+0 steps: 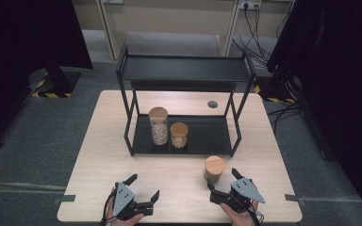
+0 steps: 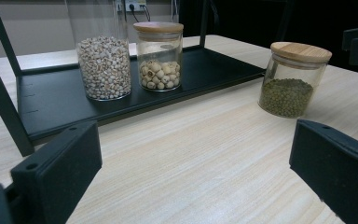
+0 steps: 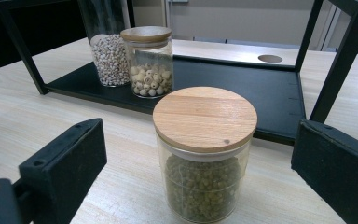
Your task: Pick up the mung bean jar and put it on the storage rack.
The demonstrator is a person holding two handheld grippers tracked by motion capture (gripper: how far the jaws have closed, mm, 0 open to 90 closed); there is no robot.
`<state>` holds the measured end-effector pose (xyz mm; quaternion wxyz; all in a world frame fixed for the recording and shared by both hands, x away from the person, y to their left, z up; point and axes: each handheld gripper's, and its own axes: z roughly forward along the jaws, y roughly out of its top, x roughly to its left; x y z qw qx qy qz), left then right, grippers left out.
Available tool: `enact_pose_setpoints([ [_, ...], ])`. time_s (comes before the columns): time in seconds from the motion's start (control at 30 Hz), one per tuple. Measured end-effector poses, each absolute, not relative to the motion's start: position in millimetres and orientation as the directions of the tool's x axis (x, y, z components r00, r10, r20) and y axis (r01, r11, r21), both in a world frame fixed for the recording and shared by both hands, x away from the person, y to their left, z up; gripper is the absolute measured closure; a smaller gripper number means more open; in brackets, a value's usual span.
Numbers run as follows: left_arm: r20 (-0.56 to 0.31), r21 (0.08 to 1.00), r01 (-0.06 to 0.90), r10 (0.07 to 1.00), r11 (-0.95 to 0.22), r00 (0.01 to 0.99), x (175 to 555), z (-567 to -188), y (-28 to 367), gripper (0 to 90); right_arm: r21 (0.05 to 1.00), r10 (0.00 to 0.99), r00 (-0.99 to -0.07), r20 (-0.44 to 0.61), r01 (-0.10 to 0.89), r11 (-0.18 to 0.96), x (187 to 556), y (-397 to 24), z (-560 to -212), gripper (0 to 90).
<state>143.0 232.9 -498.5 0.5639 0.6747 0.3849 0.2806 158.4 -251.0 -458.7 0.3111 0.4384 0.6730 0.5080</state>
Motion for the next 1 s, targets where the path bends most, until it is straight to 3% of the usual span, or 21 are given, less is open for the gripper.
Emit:
enact_pose_setpoints([
  [1.0,-0.056,0.976,0.207,0.832,-0.072,0.552,144,-499,232,1.6,0.944,0.915,-0.402,0.002,0.302,0.131,177,-243,-470,3.6],
])
